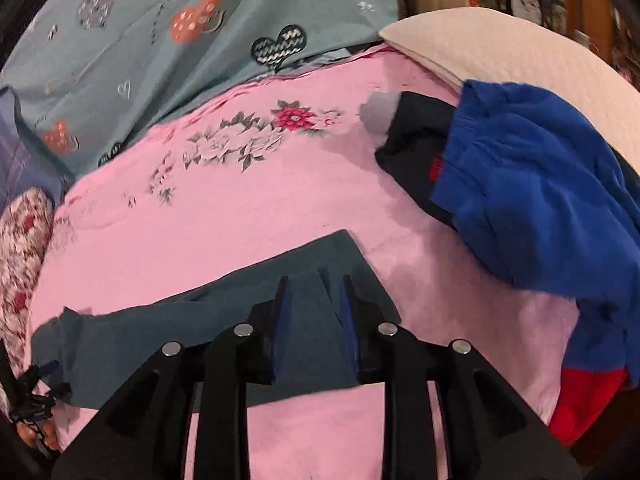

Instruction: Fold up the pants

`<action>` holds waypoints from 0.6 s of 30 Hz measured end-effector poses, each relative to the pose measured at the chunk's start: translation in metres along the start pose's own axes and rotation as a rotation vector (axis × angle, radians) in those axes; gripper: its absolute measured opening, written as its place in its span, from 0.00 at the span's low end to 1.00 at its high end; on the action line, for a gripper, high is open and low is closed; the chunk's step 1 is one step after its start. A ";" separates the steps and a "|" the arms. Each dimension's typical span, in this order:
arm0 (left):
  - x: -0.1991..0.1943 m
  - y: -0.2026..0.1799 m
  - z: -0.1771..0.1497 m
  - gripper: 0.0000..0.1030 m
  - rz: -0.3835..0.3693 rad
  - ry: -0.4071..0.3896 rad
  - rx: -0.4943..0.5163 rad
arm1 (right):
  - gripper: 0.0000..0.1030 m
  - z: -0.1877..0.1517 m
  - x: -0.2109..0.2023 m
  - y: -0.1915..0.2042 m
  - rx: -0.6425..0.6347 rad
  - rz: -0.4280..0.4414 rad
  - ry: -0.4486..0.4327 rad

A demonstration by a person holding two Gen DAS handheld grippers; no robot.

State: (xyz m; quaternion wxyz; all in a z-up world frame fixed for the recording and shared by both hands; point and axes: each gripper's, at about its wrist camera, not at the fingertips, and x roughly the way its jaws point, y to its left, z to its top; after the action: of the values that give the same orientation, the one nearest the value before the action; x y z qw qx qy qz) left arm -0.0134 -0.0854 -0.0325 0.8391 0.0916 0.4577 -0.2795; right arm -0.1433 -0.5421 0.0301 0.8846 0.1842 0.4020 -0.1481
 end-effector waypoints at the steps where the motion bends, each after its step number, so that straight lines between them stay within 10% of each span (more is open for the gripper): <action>1: 0.000 0.000 0.000 0.87 0.003 0.000 -0.001 | 0.24 0.007 0.017 0.008 -0.043 -0.004 0.045; 7: -0.001 0.004 -0.001 0.87 0.005 -0.004 -0.026 | 0.03 0.002 0.081 0.022 -0.208 -0.083 0.239; 18: 0.000 -0.008 0.013 0.87 0.002 -0.024 -0.010 | 0.02 0.049 0.023 0.005 -0.171 -0.111 0.023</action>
State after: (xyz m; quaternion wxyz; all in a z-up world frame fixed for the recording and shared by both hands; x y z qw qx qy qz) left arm -0.0085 -0.0972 -0.0244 0.8451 0.0846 0.4490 -0.2777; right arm -0.0943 -0.5624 0.0437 0.8828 0.0871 0.4329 -0.1600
